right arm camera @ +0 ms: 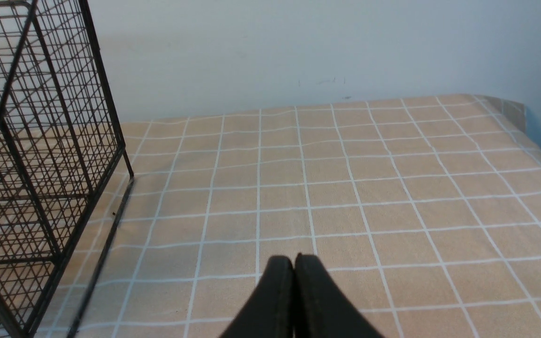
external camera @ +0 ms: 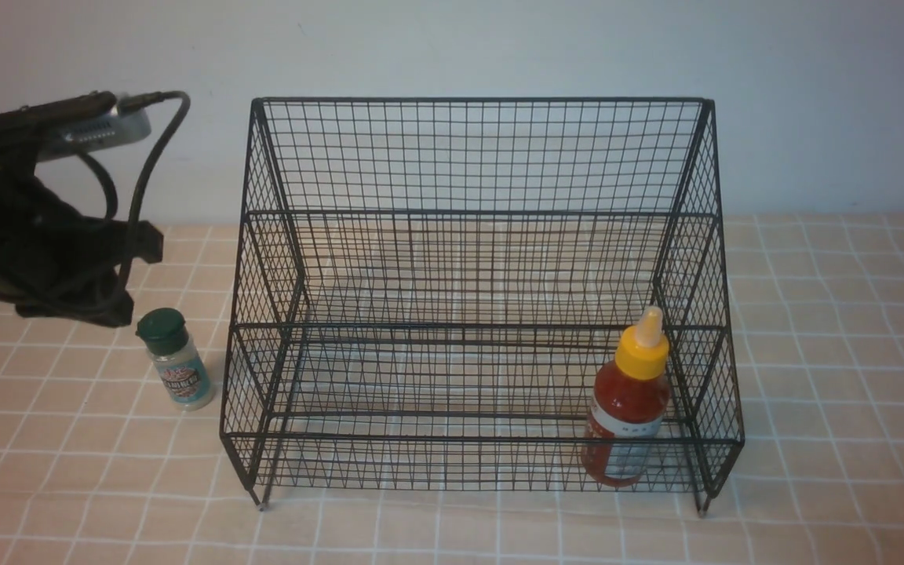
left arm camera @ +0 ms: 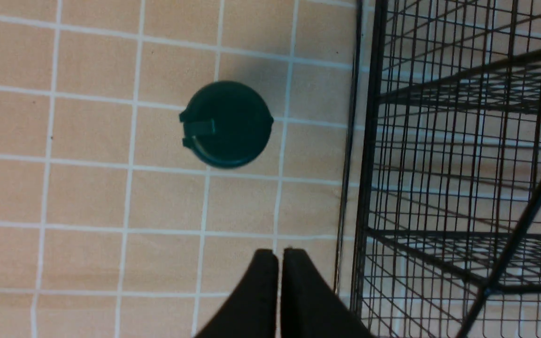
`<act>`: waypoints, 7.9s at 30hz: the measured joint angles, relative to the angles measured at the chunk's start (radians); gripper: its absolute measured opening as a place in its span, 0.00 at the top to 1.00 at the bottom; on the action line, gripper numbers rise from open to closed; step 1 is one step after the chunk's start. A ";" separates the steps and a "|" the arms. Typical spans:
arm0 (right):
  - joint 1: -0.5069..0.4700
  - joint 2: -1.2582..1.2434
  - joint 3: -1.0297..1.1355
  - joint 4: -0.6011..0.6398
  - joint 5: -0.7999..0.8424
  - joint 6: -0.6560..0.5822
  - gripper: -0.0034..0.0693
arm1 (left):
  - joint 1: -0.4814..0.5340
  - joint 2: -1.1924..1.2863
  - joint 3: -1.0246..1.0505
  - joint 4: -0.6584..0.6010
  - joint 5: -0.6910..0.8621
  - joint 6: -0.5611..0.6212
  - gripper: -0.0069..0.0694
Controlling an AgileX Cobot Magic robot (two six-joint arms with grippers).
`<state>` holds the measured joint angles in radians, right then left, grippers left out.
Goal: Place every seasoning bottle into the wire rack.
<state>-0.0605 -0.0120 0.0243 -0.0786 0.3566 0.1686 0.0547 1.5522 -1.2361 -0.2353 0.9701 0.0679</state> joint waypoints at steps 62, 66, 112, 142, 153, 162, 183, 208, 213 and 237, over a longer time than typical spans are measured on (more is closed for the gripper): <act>0.000 0.000 0.000 0.000 0.000 0.000 0.97 | -0.342 -0.175 -0.363 0.155 0.285 -0.068 0.49; 0.000 0.000 0.000 0.000 0.000 0.000 0.97 | -0.444 -0.168 -0.299 0.153 0.284 -0.085 0.49; 0.000 0.000 0.000 -0.001 0.000 -0.012 0.97 | -0.563 -0.169 0.167 0.269 -0.348 -0.227 0.49; 0.000 0.000 0.000 0.000 0.000 -0.015 0.97 | -0.563 -0.098 0.397 0.274 -0.592 -0.231 0.37; 0.000 0.000 0.000 0.001 0.000 -0.016 0.97 | -0.563 -0.303 0.338 0.301 -0.432 -0.231 0.24; 0.000 0.000 0.000 0.001 0.000 -0.016 0.97 | -0.563 -0.647 0.237 0.302 -0.133 -0.231 0.81; 0.000 0.000 0.000 0.001 0.000 -0.016 0.97 | -0.563 -1.148 0.306 0.314 -0.189 -0.224 0.92; 0.000 0.000 0.000 0.001 0.001 -0.016 0.97 | -0.143 -1.562 1.264 0.248 -0.608 -0.001 0.92; 0.000 0.000 0.000 0.001 0.001 -0.016 0.97 | -0.141 -1.564 1.264 0.248 -0.601 -0.001 0.92; 0.000 0.000 0.000 0.001 0.001 -0.016 0.97 | -0.140 -1.564 1.264 0.248 -0.598 -0.001 0.92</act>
<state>-0.0605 -0.0120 0.0243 -0.0780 0.3577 0.1525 -0.0850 -0.0114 0.0281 0.0129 0.3725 0.0671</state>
